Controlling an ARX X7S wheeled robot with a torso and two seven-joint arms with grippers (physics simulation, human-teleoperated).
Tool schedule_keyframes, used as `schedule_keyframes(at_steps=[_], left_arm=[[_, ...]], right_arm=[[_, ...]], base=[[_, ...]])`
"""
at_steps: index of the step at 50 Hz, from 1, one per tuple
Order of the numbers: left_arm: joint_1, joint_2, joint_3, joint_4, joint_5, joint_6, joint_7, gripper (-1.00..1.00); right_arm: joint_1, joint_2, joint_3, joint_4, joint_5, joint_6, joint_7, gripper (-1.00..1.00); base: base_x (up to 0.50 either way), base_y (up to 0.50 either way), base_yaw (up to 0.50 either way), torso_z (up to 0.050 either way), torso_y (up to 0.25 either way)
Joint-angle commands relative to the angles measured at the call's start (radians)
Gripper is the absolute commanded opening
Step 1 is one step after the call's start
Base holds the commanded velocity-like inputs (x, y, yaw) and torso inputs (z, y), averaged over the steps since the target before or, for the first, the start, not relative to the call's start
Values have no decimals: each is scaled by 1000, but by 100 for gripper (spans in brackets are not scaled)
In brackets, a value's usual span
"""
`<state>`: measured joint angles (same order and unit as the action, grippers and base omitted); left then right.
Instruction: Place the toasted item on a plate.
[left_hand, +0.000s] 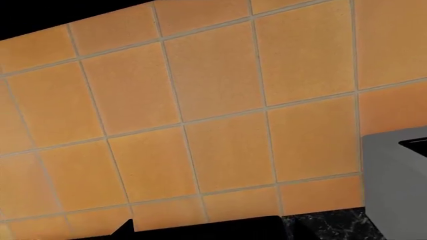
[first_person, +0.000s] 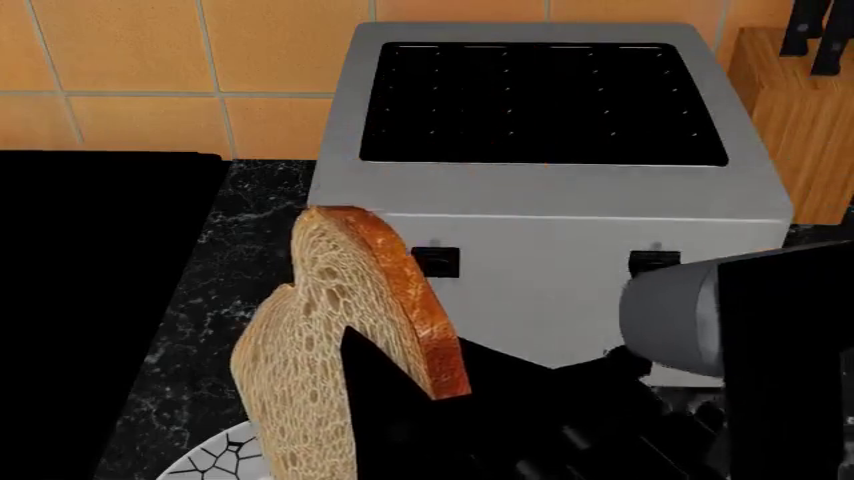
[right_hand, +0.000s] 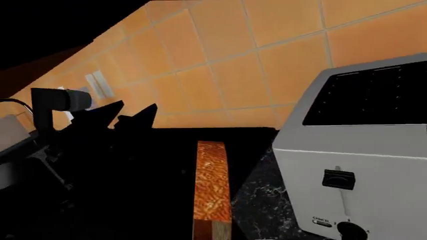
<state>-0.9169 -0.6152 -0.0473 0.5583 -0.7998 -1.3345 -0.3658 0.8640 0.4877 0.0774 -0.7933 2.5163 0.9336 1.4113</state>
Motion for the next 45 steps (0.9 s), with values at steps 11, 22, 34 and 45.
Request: schedule_keyframes(at_steps=[11, 22, 34, 45], left_arm=[[12, -3, -12, 13, -21, 1, -10, 100], [22, -5, -6, 5, -16, 24, -7, 100], [56, -16, -27, 17, -25, 34, -11, 100], [75, -22, -20, 9, -16, 60, -5, 100]], right_arm=[[-118, 0, -31, -76, 2, -21, -14, -100], [-150, 14, -59, -120, 7, -45, 2, -100], [-205, 4, -66, -102, -47, 5, -41, -100], [-274, -18, -49, -74, -111, 64, -103, -100]], base=[[0, 0, 0, 0, 0], [0, 0, 0, 0, 0], [0, 0, 0, 0, 0], [0, 0, 0, 0, 0]])
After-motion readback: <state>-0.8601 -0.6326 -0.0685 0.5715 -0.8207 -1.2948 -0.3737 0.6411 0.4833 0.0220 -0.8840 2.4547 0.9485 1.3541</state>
